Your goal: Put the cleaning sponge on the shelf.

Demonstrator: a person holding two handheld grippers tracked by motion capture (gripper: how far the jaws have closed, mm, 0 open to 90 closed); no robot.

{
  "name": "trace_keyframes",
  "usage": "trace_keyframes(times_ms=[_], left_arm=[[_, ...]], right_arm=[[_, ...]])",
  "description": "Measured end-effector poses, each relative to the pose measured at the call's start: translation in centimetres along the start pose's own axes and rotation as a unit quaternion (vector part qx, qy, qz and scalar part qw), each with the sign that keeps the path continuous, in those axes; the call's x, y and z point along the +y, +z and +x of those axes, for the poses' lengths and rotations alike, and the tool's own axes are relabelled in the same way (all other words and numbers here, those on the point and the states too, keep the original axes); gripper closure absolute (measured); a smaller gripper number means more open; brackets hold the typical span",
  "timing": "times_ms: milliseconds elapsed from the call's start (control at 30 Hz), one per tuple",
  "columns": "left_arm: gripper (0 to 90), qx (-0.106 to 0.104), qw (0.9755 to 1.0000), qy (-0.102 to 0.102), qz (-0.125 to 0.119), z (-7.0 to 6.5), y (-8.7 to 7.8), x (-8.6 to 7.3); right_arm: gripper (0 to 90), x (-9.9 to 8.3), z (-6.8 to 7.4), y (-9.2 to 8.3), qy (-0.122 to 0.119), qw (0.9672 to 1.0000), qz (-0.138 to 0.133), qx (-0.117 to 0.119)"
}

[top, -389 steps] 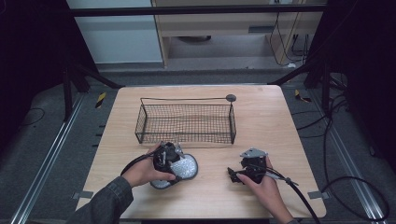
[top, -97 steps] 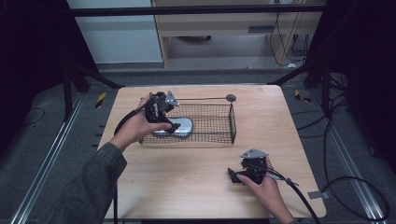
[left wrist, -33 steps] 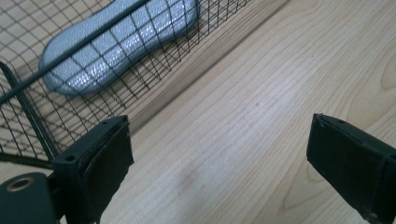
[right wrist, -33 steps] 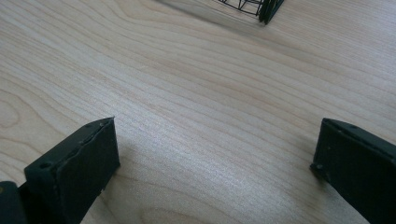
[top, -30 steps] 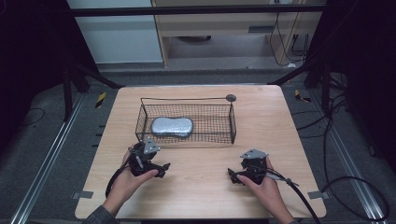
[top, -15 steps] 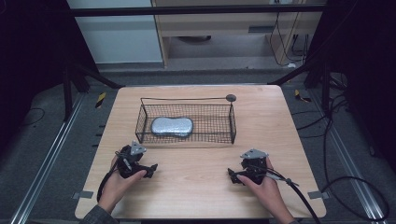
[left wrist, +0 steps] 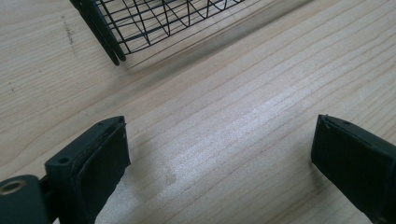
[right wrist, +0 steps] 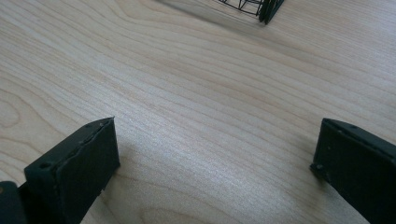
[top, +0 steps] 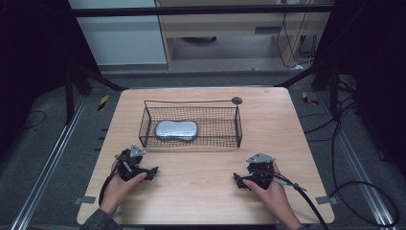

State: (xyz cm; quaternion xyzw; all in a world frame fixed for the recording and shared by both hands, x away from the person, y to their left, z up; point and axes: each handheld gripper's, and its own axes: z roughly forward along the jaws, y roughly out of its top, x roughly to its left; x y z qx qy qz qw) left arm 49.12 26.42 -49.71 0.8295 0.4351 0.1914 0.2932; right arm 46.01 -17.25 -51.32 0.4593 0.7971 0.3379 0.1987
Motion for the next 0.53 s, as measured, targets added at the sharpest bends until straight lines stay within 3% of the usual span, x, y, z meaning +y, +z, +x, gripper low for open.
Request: trace_keyframes(times_ms=[267, 367, 533], left_arm=[[0.3, -0.010, 0.9998, -0.009, -0.012, 0.36, 0.61, -0.37], [0.0, -0.015, 0.9990, -0.017, -0.038, 0.65, 0.87, -0.82], [0.0, -0.014, 0.9991, -0.017, -0.037, 0.70, 0.89, -0.81]], right_arm=[[0.4, 0.00, 0.01, -0.01, 0.001, 1.0000, 0.000, 0.000], [0.4, 0.00, 0.00, 0.00, 0.000, 1.0000, 0.000, 0.000], [0.4, 0.01, 0.01, 0.00, 0.001, 1.0000, 0.000, 0.001]])
